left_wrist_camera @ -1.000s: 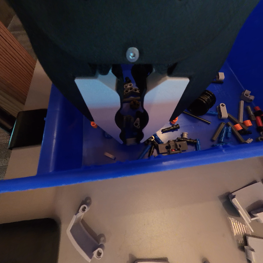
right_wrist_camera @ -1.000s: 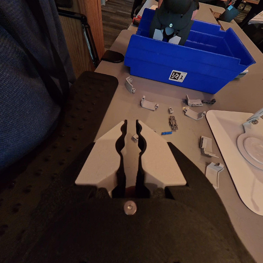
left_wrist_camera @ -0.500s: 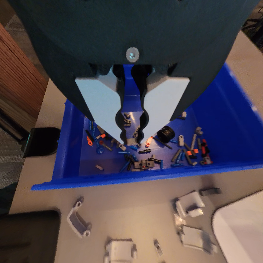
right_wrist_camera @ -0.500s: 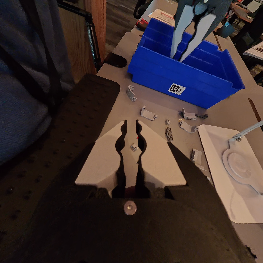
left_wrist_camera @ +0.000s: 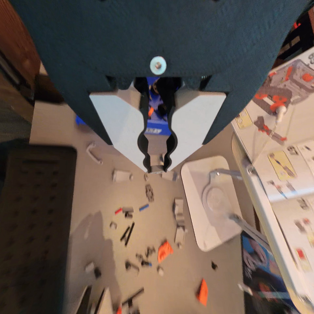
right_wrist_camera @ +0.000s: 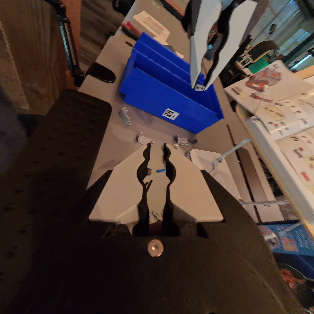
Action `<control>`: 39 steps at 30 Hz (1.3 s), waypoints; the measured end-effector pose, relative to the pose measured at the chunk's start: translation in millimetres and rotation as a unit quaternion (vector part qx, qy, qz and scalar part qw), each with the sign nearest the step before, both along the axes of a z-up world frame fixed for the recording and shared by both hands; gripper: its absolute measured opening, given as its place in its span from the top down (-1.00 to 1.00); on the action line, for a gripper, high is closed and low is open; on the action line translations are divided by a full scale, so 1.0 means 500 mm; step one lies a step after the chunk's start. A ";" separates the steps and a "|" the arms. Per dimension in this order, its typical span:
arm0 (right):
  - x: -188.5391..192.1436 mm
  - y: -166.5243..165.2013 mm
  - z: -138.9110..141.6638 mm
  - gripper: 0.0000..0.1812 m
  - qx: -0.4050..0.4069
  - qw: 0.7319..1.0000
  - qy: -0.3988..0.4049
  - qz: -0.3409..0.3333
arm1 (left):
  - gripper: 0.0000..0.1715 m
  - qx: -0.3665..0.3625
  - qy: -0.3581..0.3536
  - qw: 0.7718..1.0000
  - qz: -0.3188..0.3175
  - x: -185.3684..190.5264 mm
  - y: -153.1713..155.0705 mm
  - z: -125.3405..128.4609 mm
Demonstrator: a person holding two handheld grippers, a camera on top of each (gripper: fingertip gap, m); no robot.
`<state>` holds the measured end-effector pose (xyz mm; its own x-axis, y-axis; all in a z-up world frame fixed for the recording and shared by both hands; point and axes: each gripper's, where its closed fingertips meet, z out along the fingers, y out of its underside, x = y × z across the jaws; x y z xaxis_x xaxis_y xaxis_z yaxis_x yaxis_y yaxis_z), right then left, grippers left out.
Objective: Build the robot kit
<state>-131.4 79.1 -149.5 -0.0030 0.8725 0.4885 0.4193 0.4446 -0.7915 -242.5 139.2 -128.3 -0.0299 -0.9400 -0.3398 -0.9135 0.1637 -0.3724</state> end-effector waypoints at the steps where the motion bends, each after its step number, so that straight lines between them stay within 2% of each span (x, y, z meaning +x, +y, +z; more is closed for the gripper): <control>1: 0.008 0.005 0.014 0.86 0.011 1.000 0.009 -0.015 | 0.85 0.008 -0.022 1.000 -0.001 0.032 -0.007 0.010; 7: 0.052 -0.001 0.087 0.86 0.041 0.996 0.061 -0.051 | 0.85 0.083 -0.123 0.989 0.024 0.187 -0.040 0.048; 10: 0.079 -0.003 0.109 0.85 0.034 0.994 0.073 -0.070 | 0.85 0.093 -0.158 0.982 0.044 0.243 -0.046 0.037; 12: 0.104 -0.009 0.121 0.84 0.043 0.993 0.074 -0.087 | 0.85 0.072 -0.203 0.976 0.038 0.291 -0.063 0.033; 15: 0.149 -0.020 0.139 0.84 0.055 0.990 0.076 -0.103 | 0.85 0.098 -0.238 0.965 0.044 0.344 -0.064 0.028; 19: 0.222 -0.011 0.129 0.83 0.021 0.989 0.076 -0.128 | 0.85 0.119 -0.274 0.952 0.064 0.407 -0.046 0.012; 23: 0.294 0.011 0.099 0.82 0.006 0.985 0.049 -0.167 | 0.85 0.166 -0.276 0.945 0.059 0.454 -0.037 -0.012; 27: 0.332 0.022 0.086 0.81 -0.016 0.985 0.036 -0.169 | 0.85 0.187 -0.300 0.935 0.044 0.505 -0.038 -0.025; 29: 0.344 0.031 0.083 0.81 -0.031 0.984 0.041 -0.170 | 0.85 0.220 -0.298 0.928 0.046 0.513 -0.022 -0.033; 39: 0.338 0.088 0.060 0.78 -0.146 0.973 0.106 -0.147 | 0.85 0.273 -0.336 0.900 0.043 0.532 0.001 -0.041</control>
